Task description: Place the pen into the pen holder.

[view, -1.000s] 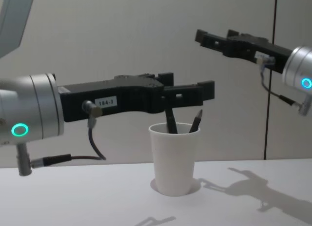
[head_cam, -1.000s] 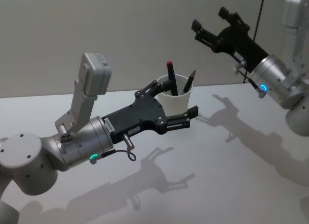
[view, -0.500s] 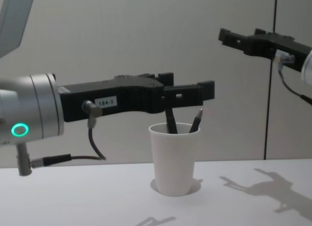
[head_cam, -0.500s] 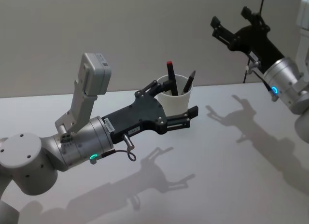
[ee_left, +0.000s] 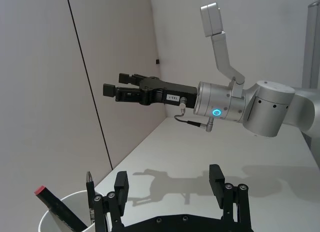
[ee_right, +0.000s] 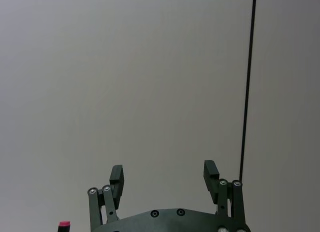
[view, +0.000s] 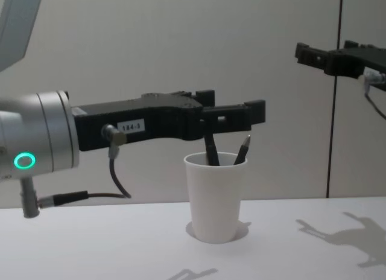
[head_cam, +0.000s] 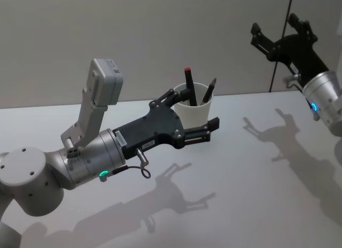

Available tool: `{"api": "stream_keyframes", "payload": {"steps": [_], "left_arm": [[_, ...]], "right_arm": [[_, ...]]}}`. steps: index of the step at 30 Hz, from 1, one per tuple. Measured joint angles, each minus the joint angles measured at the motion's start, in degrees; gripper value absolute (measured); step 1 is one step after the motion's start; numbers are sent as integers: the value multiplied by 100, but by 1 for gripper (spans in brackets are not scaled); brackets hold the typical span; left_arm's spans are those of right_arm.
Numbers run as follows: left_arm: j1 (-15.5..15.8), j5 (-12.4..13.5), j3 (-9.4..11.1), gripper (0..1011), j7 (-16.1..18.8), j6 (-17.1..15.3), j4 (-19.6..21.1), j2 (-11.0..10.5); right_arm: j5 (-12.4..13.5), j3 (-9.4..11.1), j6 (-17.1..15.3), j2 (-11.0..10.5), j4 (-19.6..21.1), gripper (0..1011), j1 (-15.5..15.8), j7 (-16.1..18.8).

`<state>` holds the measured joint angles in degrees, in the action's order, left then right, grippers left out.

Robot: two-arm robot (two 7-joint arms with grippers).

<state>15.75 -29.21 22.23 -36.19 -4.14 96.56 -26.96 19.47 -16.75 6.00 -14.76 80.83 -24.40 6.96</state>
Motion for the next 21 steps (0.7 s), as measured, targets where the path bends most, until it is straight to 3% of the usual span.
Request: {"api": "stream_keyframes", "payload": {"steps": [12,21], "left_arm": [[-12,95,19,1001,200,14,-18,27],[-51,408,89,1001,822,78,-76,118]], "right_arm": [[-31,26,-62,-35,146,1002,170,-43],[-85,93,-205,-120,516,1001,630,-96]]}}
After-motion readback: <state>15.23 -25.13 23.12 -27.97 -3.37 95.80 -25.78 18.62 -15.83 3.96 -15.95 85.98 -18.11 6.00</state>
